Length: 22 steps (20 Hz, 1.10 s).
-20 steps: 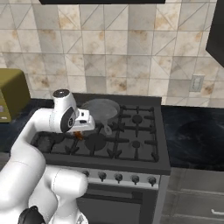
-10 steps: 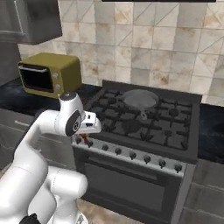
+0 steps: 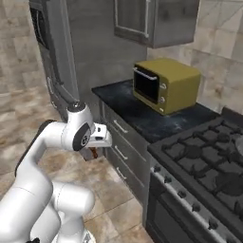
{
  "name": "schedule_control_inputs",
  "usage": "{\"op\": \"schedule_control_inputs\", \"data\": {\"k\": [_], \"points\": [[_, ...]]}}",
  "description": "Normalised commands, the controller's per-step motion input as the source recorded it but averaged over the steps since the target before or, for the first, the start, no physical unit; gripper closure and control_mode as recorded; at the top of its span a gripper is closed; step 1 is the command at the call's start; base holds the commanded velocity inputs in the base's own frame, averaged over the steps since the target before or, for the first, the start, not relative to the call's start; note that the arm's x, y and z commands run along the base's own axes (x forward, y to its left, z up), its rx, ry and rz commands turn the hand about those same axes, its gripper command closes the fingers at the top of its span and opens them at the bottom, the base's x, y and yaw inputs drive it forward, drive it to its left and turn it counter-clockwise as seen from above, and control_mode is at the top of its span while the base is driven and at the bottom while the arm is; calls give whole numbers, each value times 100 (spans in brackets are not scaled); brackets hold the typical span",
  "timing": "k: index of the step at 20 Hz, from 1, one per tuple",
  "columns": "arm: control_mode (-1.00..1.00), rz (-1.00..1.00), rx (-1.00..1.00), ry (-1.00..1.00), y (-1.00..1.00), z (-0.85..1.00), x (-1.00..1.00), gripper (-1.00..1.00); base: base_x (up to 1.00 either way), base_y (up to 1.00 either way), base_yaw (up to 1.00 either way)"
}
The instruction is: Take the chicken drumsticks from the pan and place one on each plate on the dining counter.
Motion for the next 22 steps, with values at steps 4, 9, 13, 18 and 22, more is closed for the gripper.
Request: {"op": "schedule_control_inputs", "data": {"k": [4, 9, 13, 18, 22], "points": [[100, 0, 0, 0, 0, 0, 0, 100, -10, 0, 100], [100, 0, 0, 0, 0, 0, 0, 100, -2, 0, 100], [100, 0, 0, 0, 0, 0, 0, 100, 60, 0, 81], [100, 0, 0, 0, 0, 0, 0, 100, 100, 10, 12], [100, 0, 0, 0, 0, 0, 0, 100, 100, 3, 1]]}}
